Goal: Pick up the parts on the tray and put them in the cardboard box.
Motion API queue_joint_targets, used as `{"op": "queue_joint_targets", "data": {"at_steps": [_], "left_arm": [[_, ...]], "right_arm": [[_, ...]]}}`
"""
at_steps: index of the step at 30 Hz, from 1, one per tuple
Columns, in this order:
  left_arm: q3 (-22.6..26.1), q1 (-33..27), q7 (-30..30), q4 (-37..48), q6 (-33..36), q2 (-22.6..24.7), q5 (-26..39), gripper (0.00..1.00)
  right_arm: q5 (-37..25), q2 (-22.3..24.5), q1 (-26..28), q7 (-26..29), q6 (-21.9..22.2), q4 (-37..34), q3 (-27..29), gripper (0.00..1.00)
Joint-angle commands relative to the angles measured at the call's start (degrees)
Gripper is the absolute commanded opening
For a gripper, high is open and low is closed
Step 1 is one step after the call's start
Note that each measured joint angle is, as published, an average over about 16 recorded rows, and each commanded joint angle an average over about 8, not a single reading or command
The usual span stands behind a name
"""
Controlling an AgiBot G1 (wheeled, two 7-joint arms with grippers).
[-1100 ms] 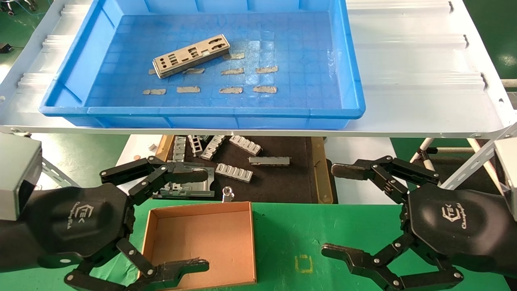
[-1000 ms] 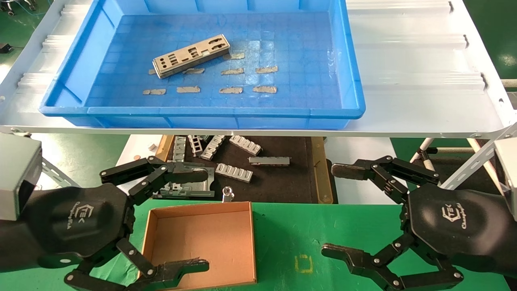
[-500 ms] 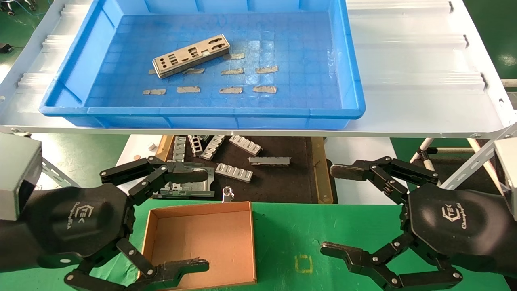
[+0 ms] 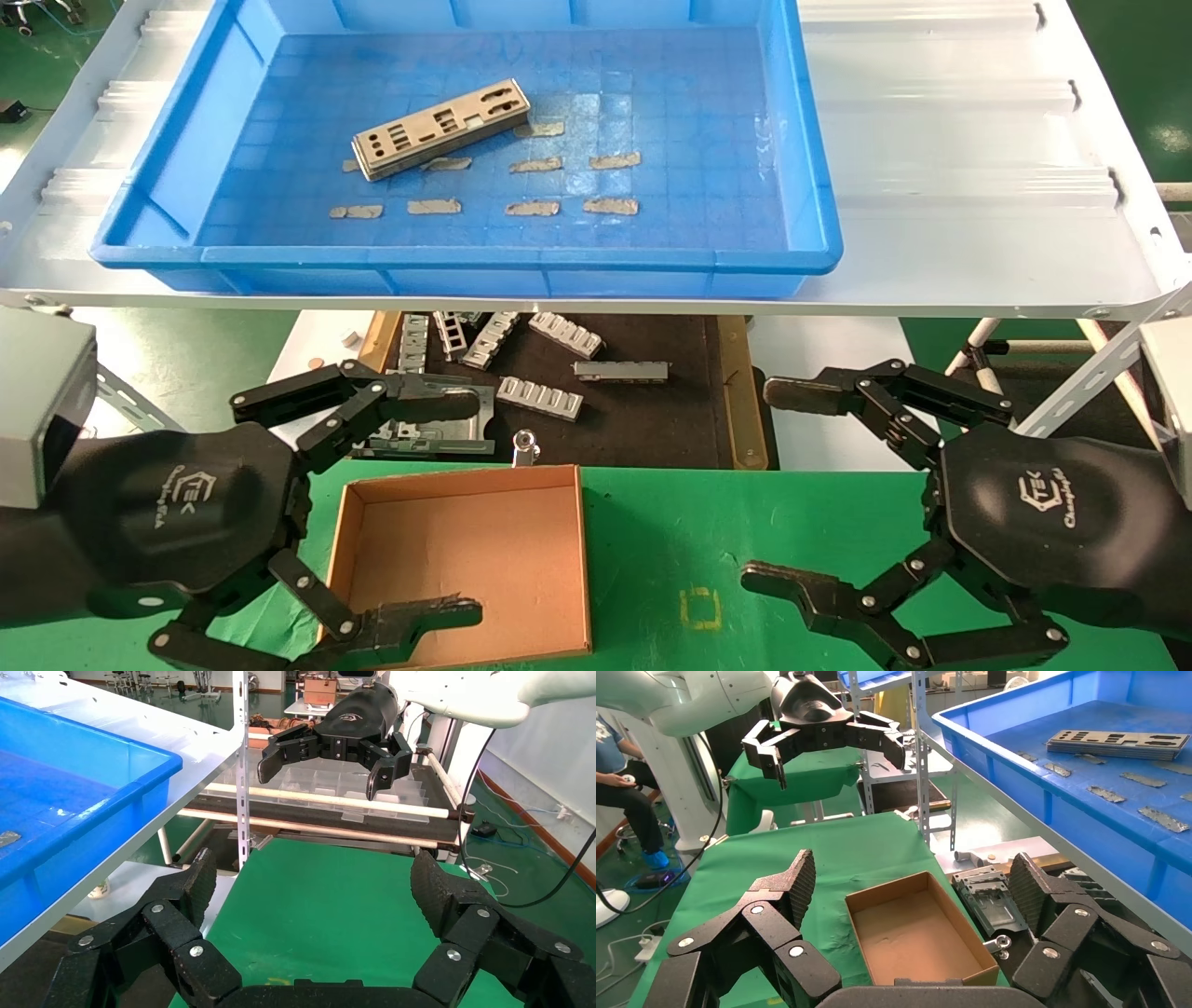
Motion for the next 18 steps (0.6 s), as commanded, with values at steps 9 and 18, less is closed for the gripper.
{"op": "queue_joint_targets", "data": {"at_steps": [9, 18], "left_arm": [[0.0, 0.0, 0.0, 0.0, 0.0, 0.0, 0.0, 1.0], [0.0, 0.0, 0.0, 0.0, 0.0, 0.0, 0.0, 1.0]], "right_arm": [[0.0, 0.0, 0.0, 0.0, 0.0, 0.0, 0.0, 0.0], [0.0, 0.0, 0.0, 0.0, 0.0, 0.0, 0.0, 0.0]]}}
